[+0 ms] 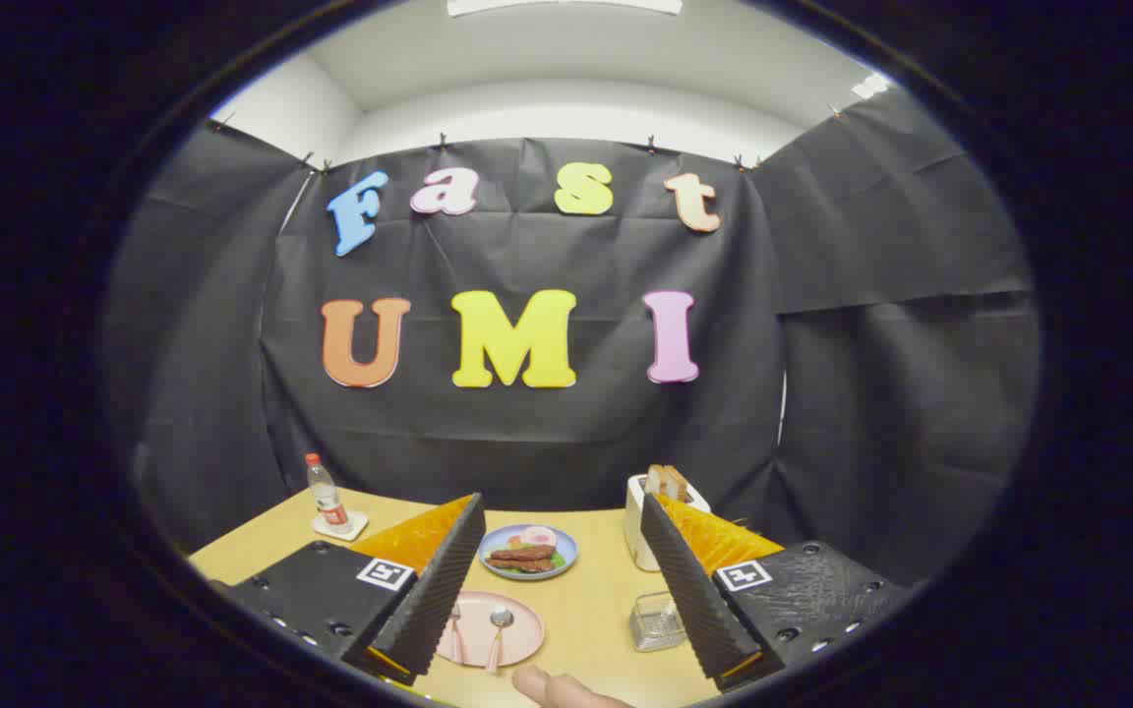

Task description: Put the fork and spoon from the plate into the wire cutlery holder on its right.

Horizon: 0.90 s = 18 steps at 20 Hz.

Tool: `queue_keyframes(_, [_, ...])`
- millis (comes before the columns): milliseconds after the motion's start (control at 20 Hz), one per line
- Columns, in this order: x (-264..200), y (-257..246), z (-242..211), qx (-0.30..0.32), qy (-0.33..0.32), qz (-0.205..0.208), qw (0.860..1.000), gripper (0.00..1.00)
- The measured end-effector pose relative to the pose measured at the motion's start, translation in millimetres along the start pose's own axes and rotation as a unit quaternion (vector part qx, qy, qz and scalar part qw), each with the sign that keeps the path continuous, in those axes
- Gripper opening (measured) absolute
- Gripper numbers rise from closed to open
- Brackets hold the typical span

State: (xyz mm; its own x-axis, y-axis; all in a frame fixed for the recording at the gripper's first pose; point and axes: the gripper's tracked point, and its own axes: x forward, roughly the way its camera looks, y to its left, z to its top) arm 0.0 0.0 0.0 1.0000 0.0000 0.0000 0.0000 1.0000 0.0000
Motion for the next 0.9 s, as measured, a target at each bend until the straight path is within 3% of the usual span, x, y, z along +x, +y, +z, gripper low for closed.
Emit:
queue_keyframes(350, [-14,8,9,0.001,0.024,0.026,0.999,0.96])
queue_keyframes(650, [-6,-8,19,-0.011,0.031,0.021,0.999,0.96])
queue_keyframes(900, [3,-7,4,-0.023,0.056,0.033,0.998,0.96])
